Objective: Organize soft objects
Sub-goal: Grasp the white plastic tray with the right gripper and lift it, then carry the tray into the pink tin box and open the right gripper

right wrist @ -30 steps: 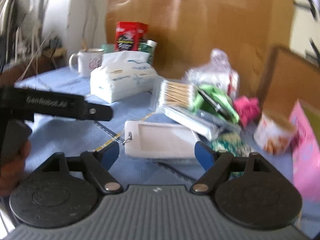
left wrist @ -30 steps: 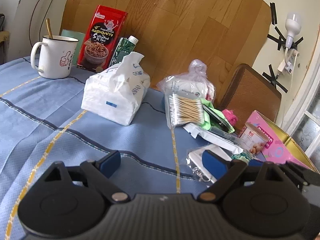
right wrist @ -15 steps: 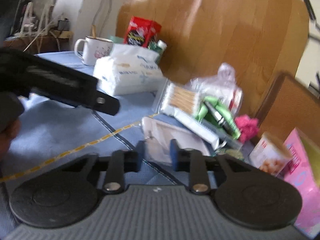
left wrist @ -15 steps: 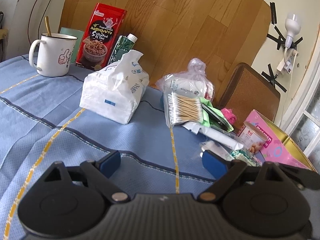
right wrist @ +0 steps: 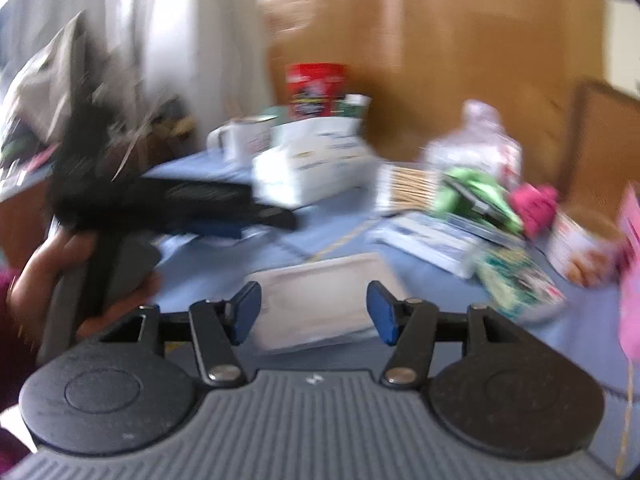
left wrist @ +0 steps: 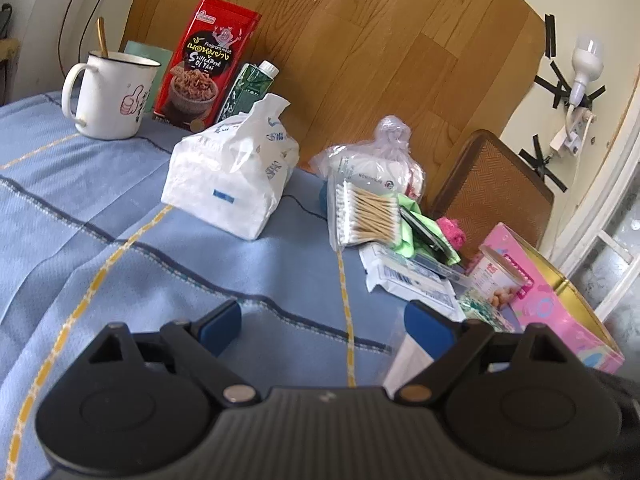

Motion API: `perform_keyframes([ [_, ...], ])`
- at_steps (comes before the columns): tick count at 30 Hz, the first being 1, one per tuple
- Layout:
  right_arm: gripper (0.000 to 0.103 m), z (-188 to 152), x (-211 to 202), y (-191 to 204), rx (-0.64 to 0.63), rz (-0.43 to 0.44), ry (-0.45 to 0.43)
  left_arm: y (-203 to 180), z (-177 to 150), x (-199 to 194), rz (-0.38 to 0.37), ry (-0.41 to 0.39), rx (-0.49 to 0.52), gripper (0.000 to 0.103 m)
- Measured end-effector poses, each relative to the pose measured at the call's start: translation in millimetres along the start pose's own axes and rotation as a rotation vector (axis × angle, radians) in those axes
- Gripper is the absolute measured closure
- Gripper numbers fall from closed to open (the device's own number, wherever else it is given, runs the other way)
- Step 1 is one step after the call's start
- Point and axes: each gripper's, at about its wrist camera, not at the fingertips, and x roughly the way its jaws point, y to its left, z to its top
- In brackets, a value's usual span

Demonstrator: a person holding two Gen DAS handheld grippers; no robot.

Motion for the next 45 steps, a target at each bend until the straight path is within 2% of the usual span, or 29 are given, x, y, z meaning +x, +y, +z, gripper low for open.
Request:
perform_keyframes([
  [6, 0.039, 6.1, 5.8, -61.1, 0.294, -0.016, 0.038, -10.4, -6.0, -34.5, -0.099, 0.035, -0.002, 0.015],
  [11, 0.04, 8.7, 23.5, -78.9, 0.376, 0.029, 0.061, -24.4, -14.6, -42.2, -0.141, 0.137, -0.006, 0.03],
  [15, 0.043, 11.9, 36.0, -83.0, 0.371, 0.08, 0.081, -31.5, -26.2, -31.7, -0.168, 0.209, -0.016, 0.04],
  [19, 0.06, 7.1, 40.7, -80.0, 0.359, 0.119, 0.117, -35.5, -34.0, -17.7, -0.145, 0.248, -0.017, 0.05],
  [22, 0.068, 0.0, 26.9, -79.0, 0.355, 0.136, 0.132, -32.1, -29.0, -17.6, -0.107, 0.226, -0.014, 0.05],
  [25, 0.068, -13.5, 4.9, -70.9, 0.385, 0.213, 0.139, -21.3, -24.4, -19.6, -0.097, 0.213, -0.043, 0.05],
  [27, 0.067, -20.6, -8.1, -62.4, 0.351, 0.239, 0.129, -16.5, -22.3, -19.7, -0.11, 0.214, -0.061, 0.048],
  [28, 0.066, -22.9, -14.3, -57.9, 0.322, 0.23, 0.119, -15.5, -21.6, -20.4, -0.116, 0.214, -0.064, 0.044],
  [30, 0.059, -23.3, -20.9, -50.1, 0.247, 0.175, 0.099, -17.4, -20.0, -22.0, -0.115, 0.205, -0.052, 0.032],
  [31, 0.047, -22.4, -21.0, -47.7, 0.217, 0.152, 0.095, -19.9, -19.1, -22.5, -0.111, 0.197, -0.04, 0.027],
  [32, 0.037, -21.6, -19.0, -46.6, 0.199, 0.137, 0.093, -22.7, -18.0, -23.2, -0.108, 0.191, -0.022, 0.026],
  [34, 0.029, -19.2, -13.2, -44.0, 0.162, 0.12, 0.089, -27.4, -17.7, -21.4, -0.108, 0.194, 0.001, 0.027],
  [36, 0.029, -15.9, -0.8, -37.3, 0.102, 0.126, 0.099, -29.2, -21.0, -11.7, -0.111, 0.224, 0.007, 0.041],
  [37, 0.029, -16.0, 6.3, -33.1, 0.078, 0.12, 0.11, -31.2, -23.2, -10.9, -0.103, 0.205, 0.022, 0.047],
  [39, 0.037, -14.0, 11.7, -21.0, 0.028, 0.11, 0.099, -38.9, -25.0, -8.7, -0.079, 0.208, 0.05, 0.049],
  [41, 0.039, -15.0, 11.6, -13.2, 0.011, 0.071, 0.081, -46.8, -25.7, -7.8, -0.049, 0.211, 0.086, 0.049],
  [42, 0.042, -15.4, 9.9, -13.4, 0.006, 0.057, 0.068, -49.0, -25.6, -6.7, -0.051, 0.217, 0.092, 0.049],
  [43, 0.048, -15.0, 7.2, -16.2, 0.014, 0.04, 0.055, -49.5, -25.2, -6.3, -0.065, 0.226, 0.088, 0.049],
  [45, 0.053, -11.8, 0.7, -22.7, 0.035, -0.001, 0.025, -54.2, -22.8, -3.5, -0.112, 0.244, 0.074, 0.049],
])
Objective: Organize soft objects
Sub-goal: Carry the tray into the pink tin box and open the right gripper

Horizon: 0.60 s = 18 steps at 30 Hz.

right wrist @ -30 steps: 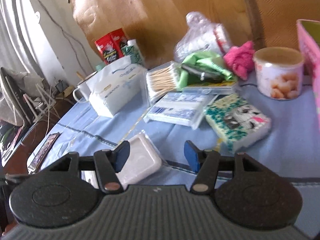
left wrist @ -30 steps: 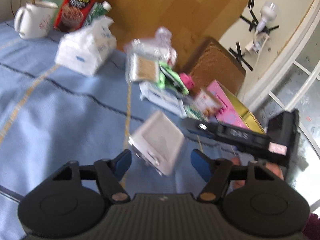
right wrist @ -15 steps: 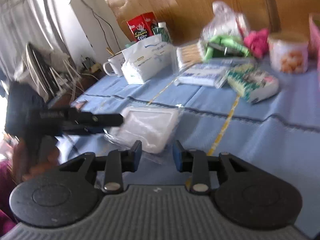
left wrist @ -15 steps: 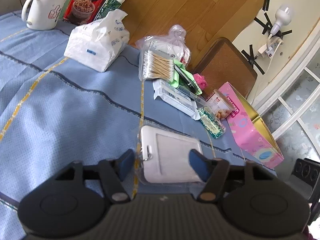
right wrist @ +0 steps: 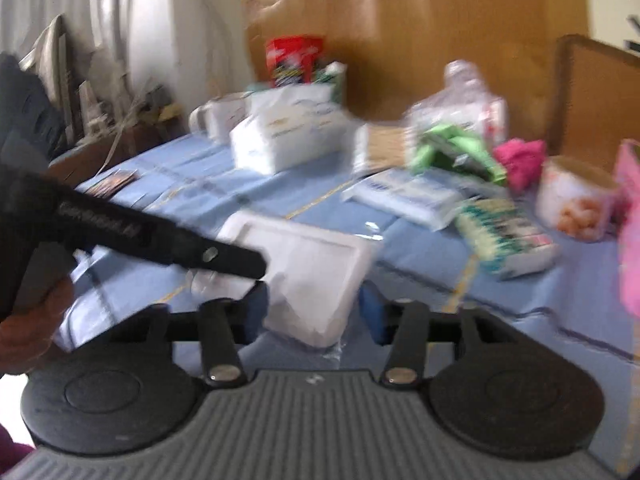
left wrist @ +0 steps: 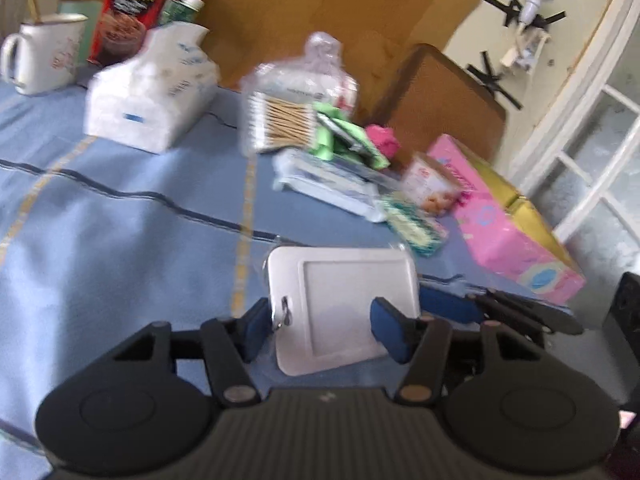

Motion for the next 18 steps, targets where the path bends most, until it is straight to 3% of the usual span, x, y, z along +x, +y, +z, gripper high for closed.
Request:
perform_keyframes([
  [5, 0.054, 2.9, -13.8, -22.0, 0.071, -0.036, -0.029, -26.9, 9.5, 9.4, 0.009, -0.024, 0.067, 0.049],
  [10, 0.054, -2.1, -35.3, -28.7, 0.087, -0.088, -0.086, -47.4, 16.7, 16.7, -0.033, -0.027, 0.094, 0.049],
  [18, 0.056, 6.5, -70.4, -64.7, 0.123, -0.251, -0.228, -120.5, 53.7, 46.1, -0.101, -0.03, 0.252, 0.049],
])
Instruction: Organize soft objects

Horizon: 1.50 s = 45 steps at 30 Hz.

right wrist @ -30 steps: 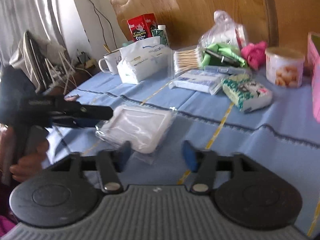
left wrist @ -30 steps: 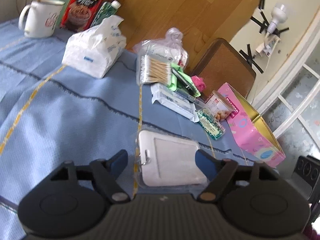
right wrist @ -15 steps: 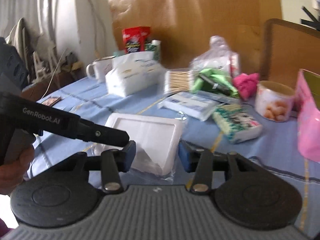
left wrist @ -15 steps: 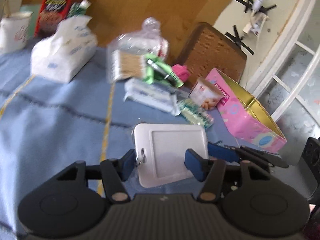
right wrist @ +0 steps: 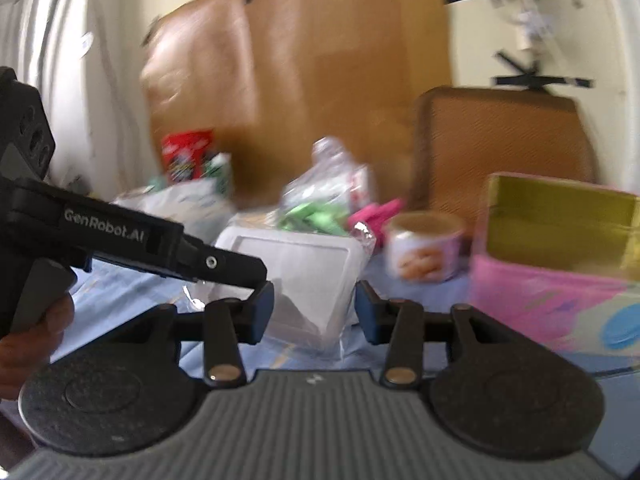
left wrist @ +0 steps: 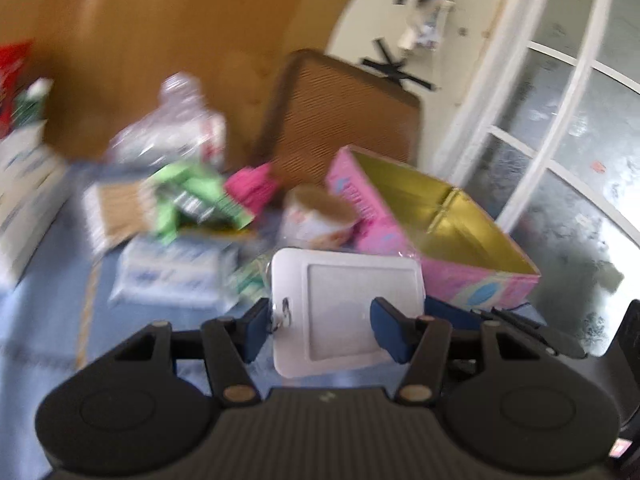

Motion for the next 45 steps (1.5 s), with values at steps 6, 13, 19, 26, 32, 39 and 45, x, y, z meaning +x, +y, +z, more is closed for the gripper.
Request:
perform_keyframes([
  [6, 0.056, 24.0, -16.3, -60.6, 0.041, -0.175, -0.112, -70.3, 37.2, 57.3, -0.103, 0.009, 0.141, 0.049],
  [13, 0.053, 24.7, -17.9, -131.3, 0.132, -0.357, -0.129, -117.0, 50.9, 135.7, -0.172, 0.046, 0.143, 0.047],
  [19, 0.035, 12.4, -27.2, -152.3, 0.234, -0.499, -0.166, -107.6, 47.3, 134.5, -0.175, 0.029, 0.126, 0.04],
  [26, 0.036, 20.8, -21.6, -109.2, 0.173, -0.254, -0.192, -6.1, 18.9, 56.4, -0.086, -0.047, 0.031, 0.036],
  [32, 0.037, 17.2, 35.8, -30.0, -0.077, 0.011, 0.033, 83.8, -23.1, 5.8, 0.116, -0.006, -0.125, 0.036],
  [39, 0.035, 12.3, 109.1, -6.2, -0.167, -0.026, 0.229, 119.2, -42.4, -13.0, 0.124, -0.004, -0.216, 0.036],
  [45, 0.047, 2.0, 91.8, 10.7, -0.149, -0.006, 0.259, 115.9, -47.3, -16.7, 0.033, 0.012, -0.232, 0.036],
])
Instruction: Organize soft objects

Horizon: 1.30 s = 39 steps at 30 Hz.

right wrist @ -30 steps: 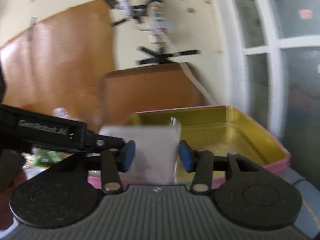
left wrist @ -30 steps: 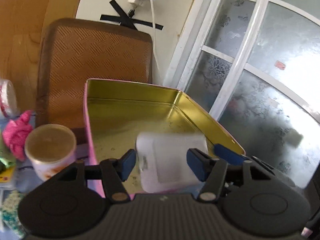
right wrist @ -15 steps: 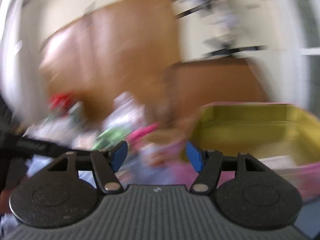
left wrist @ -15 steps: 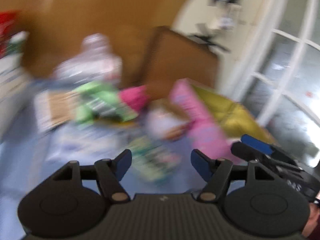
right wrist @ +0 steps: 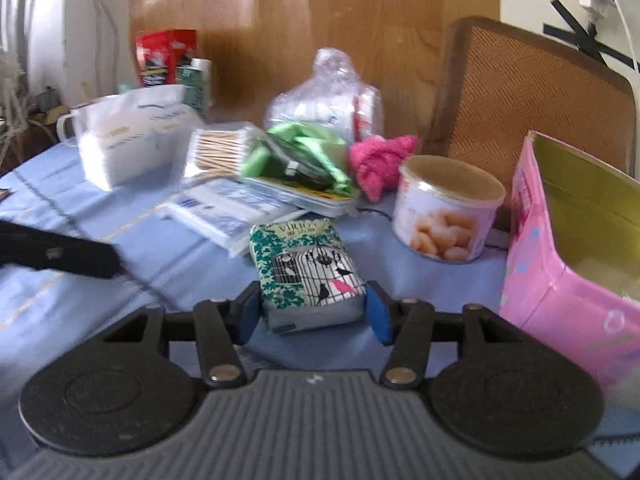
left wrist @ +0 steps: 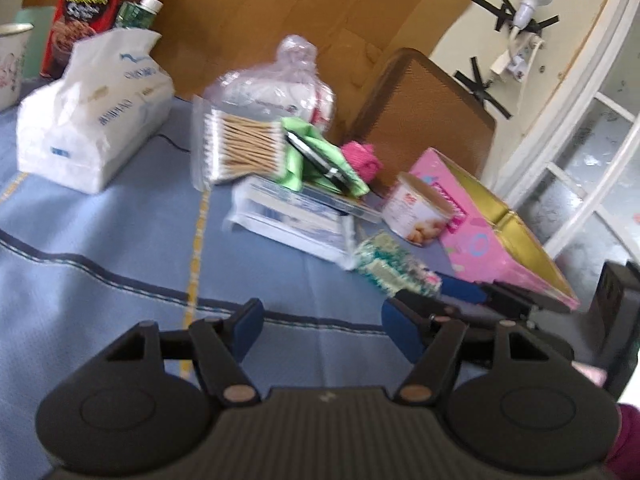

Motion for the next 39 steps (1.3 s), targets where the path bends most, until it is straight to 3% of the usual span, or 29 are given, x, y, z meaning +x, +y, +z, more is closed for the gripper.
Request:
perform_keyframes([
  [4, 0.047, -16.1, -26.2, 26.5, -0.022, 0.099, -0.05, -1.1, -2.4, 4.1, -0.09, 0.053, -0.043, 0.036],
  [8, 0.047, -26.3, -37.8, 45.1, 0.004, 0.212, -0.046, -1.4, -7.7, 10.5, -0.163, 0.102, -0.1, 0.035],
  [9, 0.047, -29.1, -38.7, 49.5, 0.001, 0.221, -0.049, -3.1, -9.4, 11.7, -0.151, 0.101, -0.099, 0.037],
  [11, 0.047, -32.0, -40.3, 56.5, -0.031, 0.186, -0.058, -9.3, -10.5, 13.1, -0.098, 0.097, -0.067, 0.058],
  [15, 0.047, -30.5, -50.2, 48.1, -0.008, 0.164, -0.092, -20.1, -4.0, 14.3, -0.133, 0.097, -0.061, 0.062],
  [21, 0.047, -26.8, -77.8, 28.7, -0.031, -0.002, -0.233, -82.8, 25.5, 31.1, -0.178, 0.075, 0.097, 0.062],
  [27, 0.047, -19.8, -99.7, -28.3, 0.055, -0.172, -0.323, -162.2, 50.7, 77.9, -0.23, 0.076, 0.249, 0.063],
  [34, 0.047, -16.3, -95.9, -90.8, 0.132, -0.324, -0.341, -226.0, 58.0, 135.0, -0.26, 0.101, 0.321, 0.063],
  [39, 0.04, -17.2, -75.4, -119.2, 0.153, -0.409, -0.285, -242.4, 51.7, 161.2, -0.2, 0.123, 0.357, 0.055],
])
